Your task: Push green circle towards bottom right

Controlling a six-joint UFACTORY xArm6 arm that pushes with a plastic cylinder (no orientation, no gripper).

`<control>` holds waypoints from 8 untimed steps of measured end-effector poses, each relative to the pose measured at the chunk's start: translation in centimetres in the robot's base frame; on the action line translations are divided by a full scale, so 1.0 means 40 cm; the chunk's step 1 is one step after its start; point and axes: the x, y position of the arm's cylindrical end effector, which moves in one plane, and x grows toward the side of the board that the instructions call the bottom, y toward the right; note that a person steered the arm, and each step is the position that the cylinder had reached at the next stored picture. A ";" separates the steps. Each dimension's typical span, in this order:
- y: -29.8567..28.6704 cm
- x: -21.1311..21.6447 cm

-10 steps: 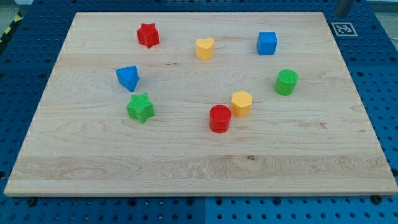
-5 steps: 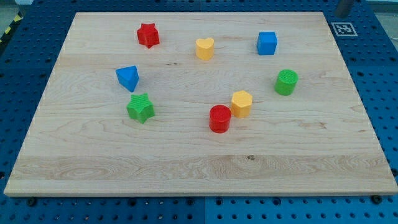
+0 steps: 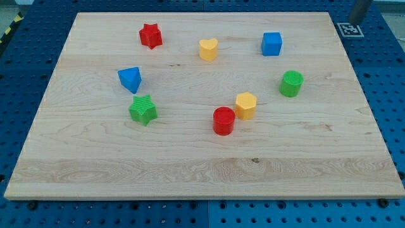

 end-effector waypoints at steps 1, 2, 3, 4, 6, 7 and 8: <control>0.000 0.013; 0.000 0.015; 0.000 0.015; -0.002 0.062; -0.002 0.435; -0.034 0.588; -0.037 0.555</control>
